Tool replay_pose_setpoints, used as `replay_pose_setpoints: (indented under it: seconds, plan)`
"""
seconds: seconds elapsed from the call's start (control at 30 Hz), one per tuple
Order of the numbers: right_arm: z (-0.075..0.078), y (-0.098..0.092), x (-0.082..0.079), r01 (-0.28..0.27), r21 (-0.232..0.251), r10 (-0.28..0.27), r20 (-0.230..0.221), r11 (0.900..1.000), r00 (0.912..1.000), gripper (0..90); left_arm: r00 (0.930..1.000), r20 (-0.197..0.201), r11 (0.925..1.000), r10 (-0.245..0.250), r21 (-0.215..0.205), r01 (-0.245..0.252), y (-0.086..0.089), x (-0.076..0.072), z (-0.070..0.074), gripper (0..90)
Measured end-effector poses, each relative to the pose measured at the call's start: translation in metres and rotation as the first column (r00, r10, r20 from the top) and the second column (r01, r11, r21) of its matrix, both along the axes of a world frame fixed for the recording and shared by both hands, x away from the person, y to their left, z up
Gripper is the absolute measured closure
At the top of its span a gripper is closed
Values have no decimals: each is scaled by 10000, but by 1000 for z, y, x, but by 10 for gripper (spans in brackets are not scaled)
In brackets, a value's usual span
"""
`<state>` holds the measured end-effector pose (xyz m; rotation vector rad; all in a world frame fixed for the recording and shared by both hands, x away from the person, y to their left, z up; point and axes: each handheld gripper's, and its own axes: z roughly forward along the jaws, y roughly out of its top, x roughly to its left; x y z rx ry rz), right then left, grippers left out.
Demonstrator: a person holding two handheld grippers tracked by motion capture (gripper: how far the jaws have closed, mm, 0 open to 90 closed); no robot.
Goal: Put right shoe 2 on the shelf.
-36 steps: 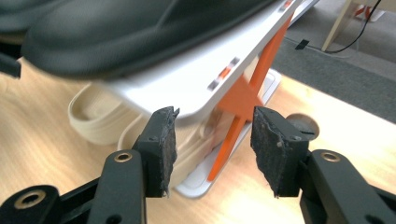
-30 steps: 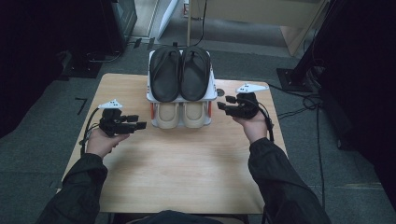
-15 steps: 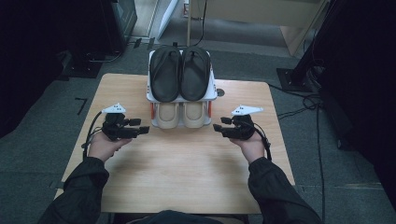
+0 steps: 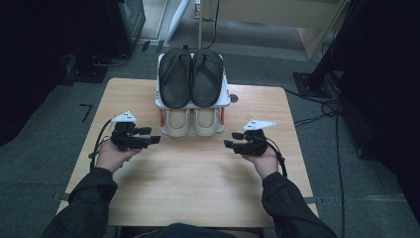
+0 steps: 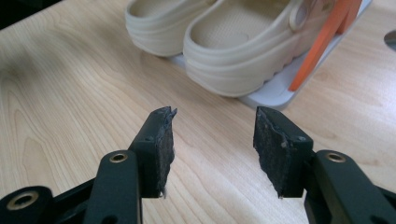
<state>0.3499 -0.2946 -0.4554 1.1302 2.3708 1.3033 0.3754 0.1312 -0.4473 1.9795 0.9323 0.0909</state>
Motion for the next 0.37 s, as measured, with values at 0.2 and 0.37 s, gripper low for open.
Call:
replay_pose_setpoints:
  seconds: [0.2,0.37]
  plan:
    - [1,-6,3,235,334,-235,-9,9992,9997,468,10000,14,9999,97,48,-97,0,1,-1,351]
    - [0,-8,4,243,357,-243,-21,9991,9997,453,9999,12,9996,171,223,-171,-1,0,-3,335]
